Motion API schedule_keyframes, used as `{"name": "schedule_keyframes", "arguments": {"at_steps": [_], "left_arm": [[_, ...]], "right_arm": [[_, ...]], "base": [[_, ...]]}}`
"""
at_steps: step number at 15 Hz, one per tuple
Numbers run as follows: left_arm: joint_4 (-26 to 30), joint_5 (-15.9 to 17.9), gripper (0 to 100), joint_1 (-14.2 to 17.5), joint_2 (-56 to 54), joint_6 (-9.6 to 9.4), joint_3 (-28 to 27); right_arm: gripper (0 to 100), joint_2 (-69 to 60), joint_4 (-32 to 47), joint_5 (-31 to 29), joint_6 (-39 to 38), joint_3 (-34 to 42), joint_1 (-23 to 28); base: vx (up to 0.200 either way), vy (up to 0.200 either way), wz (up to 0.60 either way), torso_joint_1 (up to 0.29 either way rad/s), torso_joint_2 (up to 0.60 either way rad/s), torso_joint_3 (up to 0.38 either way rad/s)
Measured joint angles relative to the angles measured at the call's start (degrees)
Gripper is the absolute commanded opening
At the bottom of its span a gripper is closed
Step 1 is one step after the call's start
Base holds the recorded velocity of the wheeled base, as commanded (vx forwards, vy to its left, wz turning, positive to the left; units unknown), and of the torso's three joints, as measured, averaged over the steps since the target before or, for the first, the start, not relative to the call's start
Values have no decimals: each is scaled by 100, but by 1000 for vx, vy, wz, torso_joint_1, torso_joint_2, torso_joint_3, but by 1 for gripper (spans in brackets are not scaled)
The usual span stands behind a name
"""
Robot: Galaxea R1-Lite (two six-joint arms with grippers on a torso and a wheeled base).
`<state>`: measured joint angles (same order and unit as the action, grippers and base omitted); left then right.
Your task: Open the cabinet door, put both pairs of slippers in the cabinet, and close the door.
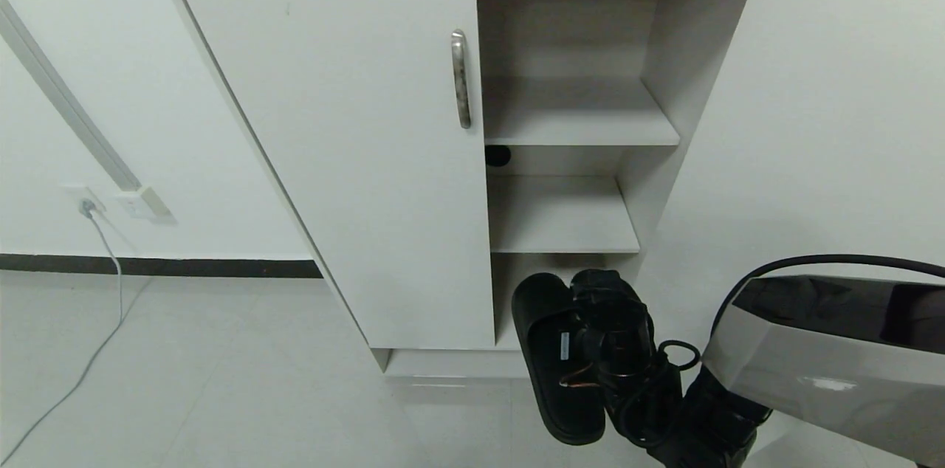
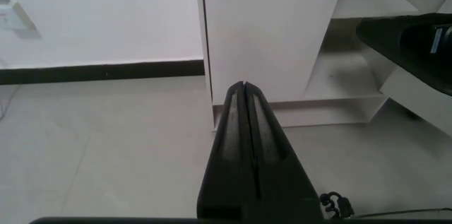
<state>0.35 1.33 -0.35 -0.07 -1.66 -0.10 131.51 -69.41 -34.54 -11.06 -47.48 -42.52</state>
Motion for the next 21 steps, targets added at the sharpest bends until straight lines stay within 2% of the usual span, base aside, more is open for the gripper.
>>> {"name": "schedule_keyframes", "arguments": {"at_steps": [3, 6, 17, 21], "left_arm": [[0, -2, 0, 0, 0, 0, 0], [0, -2, 0, 0, 0, -1, 0], [-2, 0, 0, 0, 0, -1, 0], [-4, 0, 0, 2, 0, -1, 0]], "right_arm": [[0, -9, -268, -27, 50, 7, 0], [0, -4, -1264, -30, 624, 94, -6], [0, 29, -1313, -50, 705, 121, 63], [0, 5, -1313, -50, 758, 132, 57]], "base": [[0, 0, 0, 5, 2, -88], [0, 0, 0, 0, 0, 0], [0, 0, 0, 0, 0, 0], [200, 0, 0, -4, 4, 4]]}}
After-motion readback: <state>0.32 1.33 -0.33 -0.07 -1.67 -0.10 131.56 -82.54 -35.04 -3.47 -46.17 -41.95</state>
